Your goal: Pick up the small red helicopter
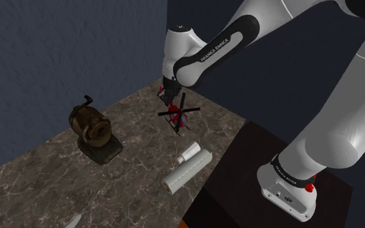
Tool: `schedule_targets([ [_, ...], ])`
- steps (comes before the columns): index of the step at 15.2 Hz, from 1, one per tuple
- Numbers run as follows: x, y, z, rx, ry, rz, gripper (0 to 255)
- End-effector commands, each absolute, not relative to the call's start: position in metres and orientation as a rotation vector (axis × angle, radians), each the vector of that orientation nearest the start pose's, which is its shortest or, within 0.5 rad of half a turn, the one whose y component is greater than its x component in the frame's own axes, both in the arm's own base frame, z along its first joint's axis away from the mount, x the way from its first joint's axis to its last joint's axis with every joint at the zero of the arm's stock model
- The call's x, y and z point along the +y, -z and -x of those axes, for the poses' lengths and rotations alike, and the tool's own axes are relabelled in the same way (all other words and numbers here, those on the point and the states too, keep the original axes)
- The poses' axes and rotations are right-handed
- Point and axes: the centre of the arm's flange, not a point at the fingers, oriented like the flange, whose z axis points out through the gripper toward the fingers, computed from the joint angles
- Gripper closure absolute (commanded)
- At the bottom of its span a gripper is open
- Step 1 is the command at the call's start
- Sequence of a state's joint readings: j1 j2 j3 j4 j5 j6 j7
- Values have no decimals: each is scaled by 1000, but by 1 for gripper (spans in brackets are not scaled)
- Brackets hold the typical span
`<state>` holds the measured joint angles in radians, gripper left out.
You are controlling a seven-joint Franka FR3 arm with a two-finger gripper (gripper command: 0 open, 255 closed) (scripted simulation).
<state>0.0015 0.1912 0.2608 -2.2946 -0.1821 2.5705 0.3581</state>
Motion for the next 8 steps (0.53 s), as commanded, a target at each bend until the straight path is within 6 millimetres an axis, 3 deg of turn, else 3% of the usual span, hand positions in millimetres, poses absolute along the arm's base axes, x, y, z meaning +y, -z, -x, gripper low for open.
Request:
schedule_targets([
  [1,143,-288,-519,-73,169,3161,255],
  [6,143,-315,-519,-73,169,3161,255],
  [8,143,-316,-519,-73,169,3161,255],
])
